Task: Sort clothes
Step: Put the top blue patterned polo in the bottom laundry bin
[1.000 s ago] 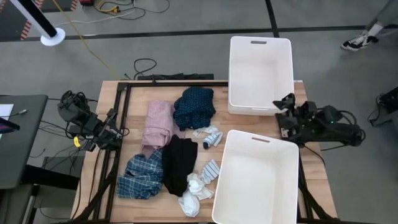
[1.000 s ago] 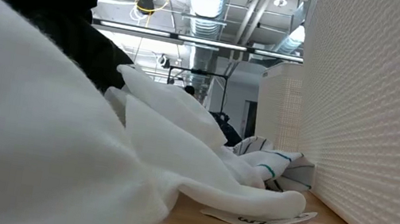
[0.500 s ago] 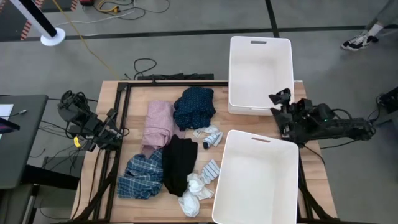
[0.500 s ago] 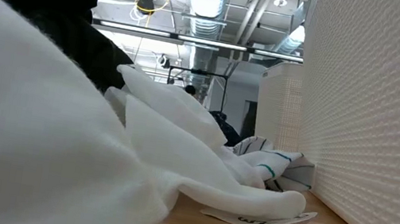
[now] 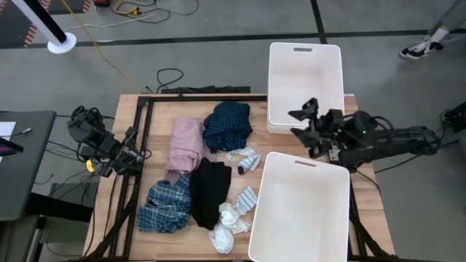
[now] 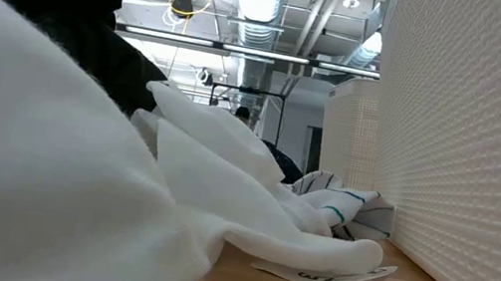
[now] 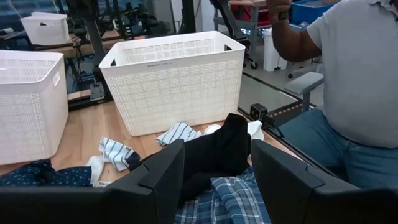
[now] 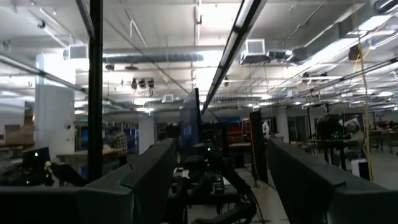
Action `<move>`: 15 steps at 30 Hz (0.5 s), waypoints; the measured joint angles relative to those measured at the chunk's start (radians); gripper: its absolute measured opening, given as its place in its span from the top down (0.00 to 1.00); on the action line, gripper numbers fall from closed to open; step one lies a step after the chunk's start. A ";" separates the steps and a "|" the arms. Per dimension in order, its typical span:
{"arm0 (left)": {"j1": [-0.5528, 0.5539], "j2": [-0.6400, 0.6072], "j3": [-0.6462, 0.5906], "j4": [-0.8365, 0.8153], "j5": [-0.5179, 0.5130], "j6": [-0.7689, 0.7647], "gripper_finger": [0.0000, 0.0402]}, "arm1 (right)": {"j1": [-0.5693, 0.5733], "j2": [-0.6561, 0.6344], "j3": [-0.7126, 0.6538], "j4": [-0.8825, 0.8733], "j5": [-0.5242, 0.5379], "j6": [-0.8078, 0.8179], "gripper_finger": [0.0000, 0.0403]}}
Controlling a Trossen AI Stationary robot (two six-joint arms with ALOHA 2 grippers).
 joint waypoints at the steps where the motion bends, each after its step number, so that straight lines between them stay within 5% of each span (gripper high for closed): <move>1: 0.000 0.000 0.000 0.000 0.000 0.000 0.55 | 0.006 0.025 0.027 -0.023 0.000 -0.010 0.32; 15: 0.000 0.000 0.000 -0.010 -0.028 0.138 0.55 | 0.057 0.331 0.402 -0.298 -0.062 -0.119 0.32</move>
